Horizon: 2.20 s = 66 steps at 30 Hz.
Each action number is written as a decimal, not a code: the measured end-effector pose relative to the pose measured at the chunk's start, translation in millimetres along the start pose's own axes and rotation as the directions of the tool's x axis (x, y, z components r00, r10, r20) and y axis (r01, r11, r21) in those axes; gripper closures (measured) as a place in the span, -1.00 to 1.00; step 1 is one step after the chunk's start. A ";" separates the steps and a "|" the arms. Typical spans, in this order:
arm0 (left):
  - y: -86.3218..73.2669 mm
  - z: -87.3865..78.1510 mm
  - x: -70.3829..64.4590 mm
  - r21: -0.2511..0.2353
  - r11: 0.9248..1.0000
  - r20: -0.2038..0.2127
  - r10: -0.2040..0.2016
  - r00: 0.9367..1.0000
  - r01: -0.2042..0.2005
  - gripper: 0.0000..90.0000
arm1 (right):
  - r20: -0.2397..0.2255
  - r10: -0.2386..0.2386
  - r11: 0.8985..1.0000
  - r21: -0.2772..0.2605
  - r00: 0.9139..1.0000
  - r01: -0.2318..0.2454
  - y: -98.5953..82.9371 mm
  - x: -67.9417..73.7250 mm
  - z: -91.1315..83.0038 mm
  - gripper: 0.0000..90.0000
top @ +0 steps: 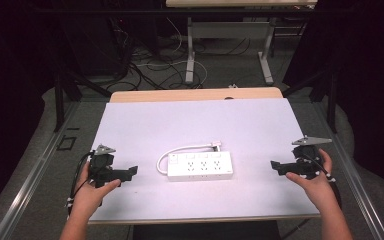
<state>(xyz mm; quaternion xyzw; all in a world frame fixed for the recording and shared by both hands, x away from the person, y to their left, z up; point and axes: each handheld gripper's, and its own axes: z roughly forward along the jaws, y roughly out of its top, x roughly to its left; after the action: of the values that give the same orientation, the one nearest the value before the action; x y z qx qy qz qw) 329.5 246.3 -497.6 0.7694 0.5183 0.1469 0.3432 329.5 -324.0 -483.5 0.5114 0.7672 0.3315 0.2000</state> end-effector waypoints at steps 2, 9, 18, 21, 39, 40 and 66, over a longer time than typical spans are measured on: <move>1.9 -4.7 -0.8 -0.003 1.000 0.004 0.015 1.000 -0.015 -0.97 | 0.003 -0.002 1.000 -0.003 1.000 0.002 -1.1 3.2 -3.4 -0.90; 5.3 -11.5 -9.1 -0.010 0.999 0.017 0.031 0.999 -0.031 -0.96 | -0.005 -0.016 1.000 0.015 1.000 0.016 -5.6 7.2 -4.8 -0.90; 3.8 -9.8 -18.6 0.001 0.998 0.021 0.068 0.997 -0.068 -0.94 | -0.004 -0.019 1.000 0.023 1.000 0.019 -8.7 10.1 -3.1 -0.90; 3.3 -9.5 -20.0 0.003 0.997 0.019 0.073 0.997 -0.073 -0.92 | -0.010 -0.020 0.999 0.031 1.000 0.021 -9.2 11.3 -1.3 -0.90; 9.0 -8.8 -26.2 0.033 0.993 0.019 0.116 0.993 -0.116 -0.76 | -0.024 -0.036 0.998 0.051 0.999 0.037 -11.8 18.1 8.6 -0.90; 9.5 -8.6 -27.6 0.024 0.993 0.016 0.114 0.993 -0.114 -0.73 | -0.024 -0.036 0.998 0.051 0.999 0.037 -11.9 18.2 8.8 -0.90; 34.8 -13.1 -42.2 -0.027 0.993 0.029 0.113 0.993 -0.112 -0.52 | -0.027 -0.035 0.998 0.060 0.999 0.036 -13.7 18.0 11.4 -0.90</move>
<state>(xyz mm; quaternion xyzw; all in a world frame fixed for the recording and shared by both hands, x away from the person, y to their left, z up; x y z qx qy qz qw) 328.4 205.4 -459.0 0.7952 0.4667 0.1608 0.3521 320.8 -307.6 -500.7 0.4992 0.7883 0.3112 0.1803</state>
